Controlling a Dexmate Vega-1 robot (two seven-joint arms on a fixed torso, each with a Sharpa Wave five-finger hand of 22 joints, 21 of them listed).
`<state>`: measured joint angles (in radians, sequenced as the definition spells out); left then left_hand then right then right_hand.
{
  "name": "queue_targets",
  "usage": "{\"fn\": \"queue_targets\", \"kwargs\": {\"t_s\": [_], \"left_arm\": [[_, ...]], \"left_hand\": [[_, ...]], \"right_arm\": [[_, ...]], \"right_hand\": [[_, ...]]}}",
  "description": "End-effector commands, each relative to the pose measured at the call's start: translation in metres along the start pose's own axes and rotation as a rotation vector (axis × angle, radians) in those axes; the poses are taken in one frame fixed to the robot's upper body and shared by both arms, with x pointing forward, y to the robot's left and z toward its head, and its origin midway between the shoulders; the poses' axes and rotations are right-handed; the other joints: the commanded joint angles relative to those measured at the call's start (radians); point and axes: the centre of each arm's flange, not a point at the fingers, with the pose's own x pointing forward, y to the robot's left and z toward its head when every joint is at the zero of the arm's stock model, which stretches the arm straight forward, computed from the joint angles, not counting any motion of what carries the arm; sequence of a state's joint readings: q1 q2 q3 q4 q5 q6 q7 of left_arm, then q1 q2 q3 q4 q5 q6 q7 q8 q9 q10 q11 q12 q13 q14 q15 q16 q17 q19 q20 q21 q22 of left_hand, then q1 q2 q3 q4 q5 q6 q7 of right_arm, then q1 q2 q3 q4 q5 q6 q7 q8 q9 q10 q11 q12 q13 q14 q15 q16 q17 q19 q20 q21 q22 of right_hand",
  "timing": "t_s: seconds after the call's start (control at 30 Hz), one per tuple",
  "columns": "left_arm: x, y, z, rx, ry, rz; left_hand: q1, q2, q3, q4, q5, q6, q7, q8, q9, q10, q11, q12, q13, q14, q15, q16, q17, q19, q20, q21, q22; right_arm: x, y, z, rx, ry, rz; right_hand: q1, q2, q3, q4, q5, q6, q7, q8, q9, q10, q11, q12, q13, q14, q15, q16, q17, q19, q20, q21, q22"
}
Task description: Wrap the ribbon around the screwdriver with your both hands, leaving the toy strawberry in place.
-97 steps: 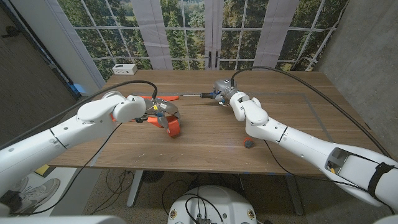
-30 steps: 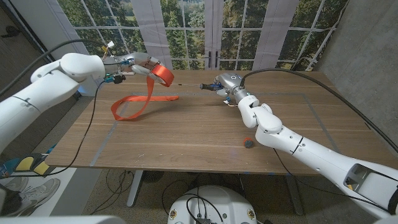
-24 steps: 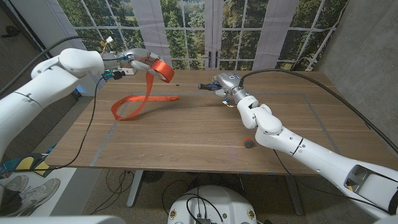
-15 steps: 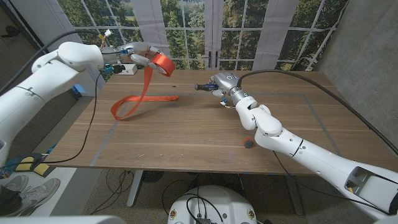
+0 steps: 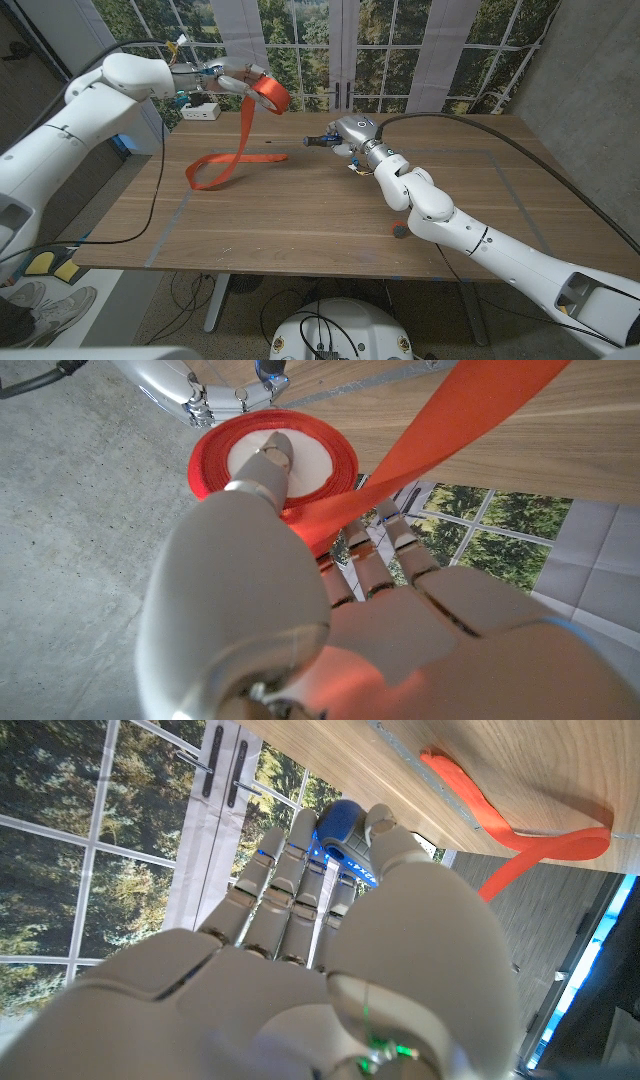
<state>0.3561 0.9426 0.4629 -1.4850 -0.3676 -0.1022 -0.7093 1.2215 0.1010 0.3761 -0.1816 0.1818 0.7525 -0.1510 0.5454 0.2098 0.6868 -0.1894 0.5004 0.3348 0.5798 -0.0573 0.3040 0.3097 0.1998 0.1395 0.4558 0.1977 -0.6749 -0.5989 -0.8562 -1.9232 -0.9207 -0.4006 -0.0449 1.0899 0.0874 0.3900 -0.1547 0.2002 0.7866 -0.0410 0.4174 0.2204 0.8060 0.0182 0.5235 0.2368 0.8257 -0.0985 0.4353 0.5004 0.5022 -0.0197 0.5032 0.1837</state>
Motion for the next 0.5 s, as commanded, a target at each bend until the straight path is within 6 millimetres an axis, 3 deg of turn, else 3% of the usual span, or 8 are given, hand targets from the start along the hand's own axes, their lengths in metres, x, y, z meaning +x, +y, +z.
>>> {"fn": "queue_targets", "kwargs": {"t_s": [0.03,0.5], "left_arm": [[0.021,0.007,0.026,0.035,-0.047,-0.029],[0.034,0.006,0.056,0.071,-0.106,-0.009]], "left_hand": [[-0.016,0.062,0.039,0.029,0.008,0.117,0.115,0.098,0.06,0.166,0.029,0.232,0.209,0.011,-0.13,0.002,0.006,0.004,0.006,0.005,0.005],[-0.019,0.058,0.045,0.028,0.012,0.118,0.118,0.1,0.057,0.171,0.03,0.233,0.204,0.019,-0.132,-0.002,0.007,0.006,0.005,0.009,0.006]], "right_arm": [[0.005,-0.012,0.011,0.037,-0.028,-0.005],[0.021,-0.022,0.017,0.076,-0.025,-0.002]], "right_hand": [[0.033,0.043,0.009,0.005,0.007,0.22,-0.003,0.025,0.004,0.108,-0.041,0.032,0.075,0.011,-0.102,-0.008,0.001,0.009,0.004,0.007,0.002],[0.032,0.041,0.011,0.004,0.007,0.224,0.0,0.027,0.002,0.113,-0.037,0.034,0.074,0.019,-0.097,-0.016,0.002,0.005,0.012,0.007,0.002]]}}
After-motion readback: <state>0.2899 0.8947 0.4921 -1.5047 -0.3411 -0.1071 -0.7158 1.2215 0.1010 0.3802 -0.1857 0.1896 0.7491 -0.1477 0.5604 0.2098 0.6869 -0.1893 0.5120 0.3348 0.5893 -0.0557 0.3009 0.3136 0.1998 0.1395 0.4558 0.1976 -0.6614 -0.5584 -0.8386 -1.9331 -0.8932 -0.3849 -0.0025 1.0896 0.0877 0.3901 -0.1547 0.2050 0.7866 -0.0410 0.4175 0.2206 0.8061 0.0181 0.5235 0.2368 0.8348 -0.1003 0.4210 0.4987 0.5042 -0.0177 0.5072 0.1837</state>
